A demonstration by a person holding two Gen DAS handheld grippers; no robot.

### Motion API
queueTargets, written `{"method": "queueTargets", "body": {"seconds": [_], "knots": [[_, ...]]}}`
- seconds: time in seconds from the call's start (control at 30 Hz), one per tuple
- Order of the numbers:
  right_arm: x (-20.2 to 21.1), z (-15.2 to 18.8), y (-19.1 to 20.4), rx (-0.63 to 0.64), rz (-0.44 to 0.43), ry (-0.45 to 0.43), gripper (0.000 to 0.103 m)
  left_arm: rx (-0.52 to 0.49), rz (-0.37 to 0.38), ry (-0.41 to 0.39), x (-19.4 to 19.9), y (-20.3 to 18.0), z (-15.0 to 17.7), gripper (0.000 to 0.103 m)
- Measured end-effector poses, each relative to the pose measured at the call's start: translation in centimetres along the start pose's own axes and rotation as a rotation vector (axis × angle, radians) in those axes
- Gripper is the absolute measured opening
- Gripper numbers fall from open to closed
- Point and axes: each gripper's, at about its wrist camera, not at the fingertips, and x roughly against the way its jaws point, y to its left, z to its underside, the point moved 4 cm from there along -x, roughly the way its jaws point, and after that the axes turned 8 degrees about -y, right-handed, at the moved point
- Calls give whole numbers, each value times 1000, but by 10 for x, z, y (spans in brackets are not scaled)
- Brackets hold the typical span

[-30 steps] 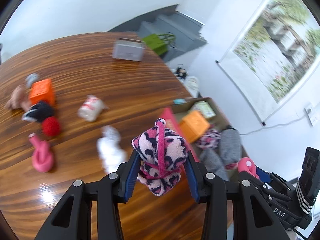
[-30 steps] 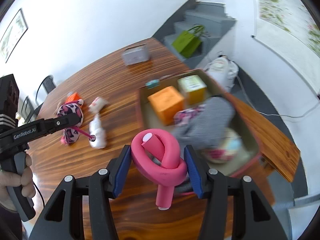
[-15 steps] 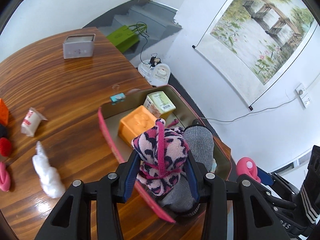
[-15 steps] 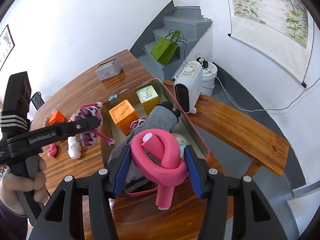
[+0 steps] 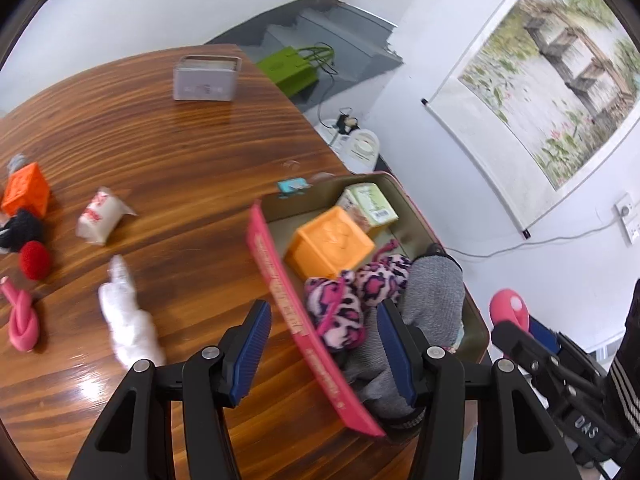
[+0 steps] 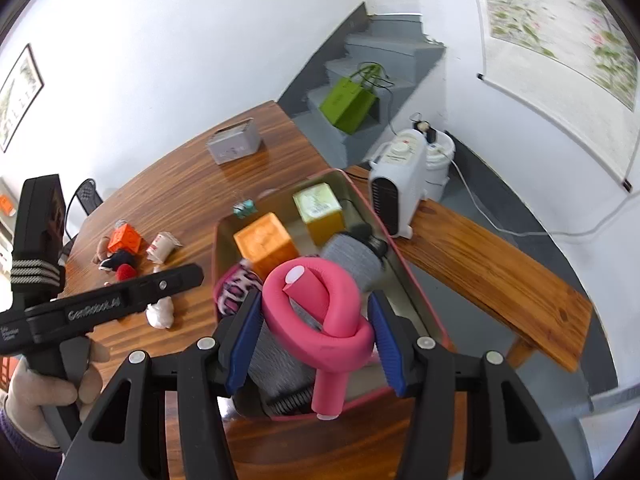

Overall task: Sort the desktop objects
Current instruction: 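Lower the pink foam knot into the box and open the right tool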

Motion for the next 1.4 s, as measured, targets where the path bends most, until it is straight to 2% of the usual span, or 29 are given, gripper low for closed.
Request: {"method": "queueTargets", "body": {"seconds": [0.1,0.33,0.53,0.67,0.77,0.87,1.07,1.3,1.4], "knots": [[-8,-7,14,39,-27,-3,58,18,-30,-25,13,14,0,56],[-34,-14,47,220,-31,-2,58,87,-78,-56,36,49,7,56],[-70,-14,49,288,23,68,58,144,-108,-67,47,71,14,56],[-94,-9,48,411,106,119,58,188,-121,-76,53,84,20,56],[-109,-1,50,473,107,183,55,219,-135,-83,58,93,24,56],[-120,3,58,476,66,226,53,242,-153,-92,62,101,26,56],[-138,-5,68,453,26,223,51,270,-184,-113,73,112,27,56],[-160,-7,59,336,-39,283,51,286,-198,-108,76,117,33,56],[-153,-10,54,277,-86,271,51,285,-199,-107,77,117,33,56]]}}
